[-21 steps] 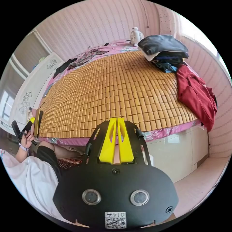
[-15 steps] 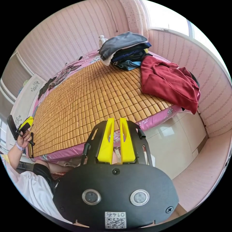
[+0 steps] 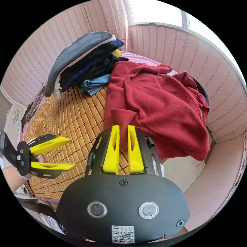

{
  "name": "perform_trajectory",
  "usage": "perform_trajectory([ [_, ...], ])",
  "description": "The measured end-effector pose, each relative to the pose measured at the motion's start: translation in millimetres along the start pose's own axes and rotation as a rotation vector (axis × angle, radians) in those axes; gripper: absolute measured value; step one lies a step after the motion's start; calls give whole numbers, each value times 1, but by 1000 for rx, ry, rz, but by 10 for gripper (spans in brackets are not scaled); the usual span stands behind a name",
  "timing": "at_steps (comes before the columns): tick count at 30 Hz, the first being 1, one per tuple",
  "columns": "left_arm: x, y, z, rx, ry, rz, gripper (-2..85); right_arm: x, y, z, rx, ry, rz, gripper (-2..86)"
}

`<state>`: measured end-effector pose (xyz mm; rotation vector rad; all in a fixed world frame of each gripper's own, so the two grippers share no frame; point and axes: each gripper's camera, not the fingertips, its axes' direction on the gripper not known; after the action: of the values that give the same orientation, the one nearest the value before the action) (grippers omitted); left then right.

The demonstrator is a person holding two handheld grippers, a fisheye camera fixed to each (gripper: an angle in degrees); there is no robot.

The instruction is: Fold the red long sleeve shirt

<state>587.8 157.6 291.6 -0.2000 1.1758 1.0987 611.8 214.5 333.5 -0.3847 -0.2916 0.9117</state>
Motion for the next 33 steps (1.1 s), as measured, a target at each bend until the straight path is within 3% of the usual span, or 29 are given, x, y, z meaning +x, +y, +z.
perform_trajectory([
  [10,51,28,-92,218,-59,95,128,-103,143,-258,341,-398,-294,8],
  [14,64,76,-171,351,-110,9,117,-149,179,-349,454,-568,-365,6],
  [19,74,153,-265,496,-187,-182,102,-228,196,-403,461,-855,-488,5],
  [23,74,217,-354,593,-380,-329,86,-340,196,-450,452,-1009,-689,5],
  [29,96,275,-483,755,-724,-405,42,-466,244,-553,647,-1060,-1111,4],
  [33,100,321,-494,763,-682,-504,24,-472,281,-544,628,-1011,-1248,3],
])
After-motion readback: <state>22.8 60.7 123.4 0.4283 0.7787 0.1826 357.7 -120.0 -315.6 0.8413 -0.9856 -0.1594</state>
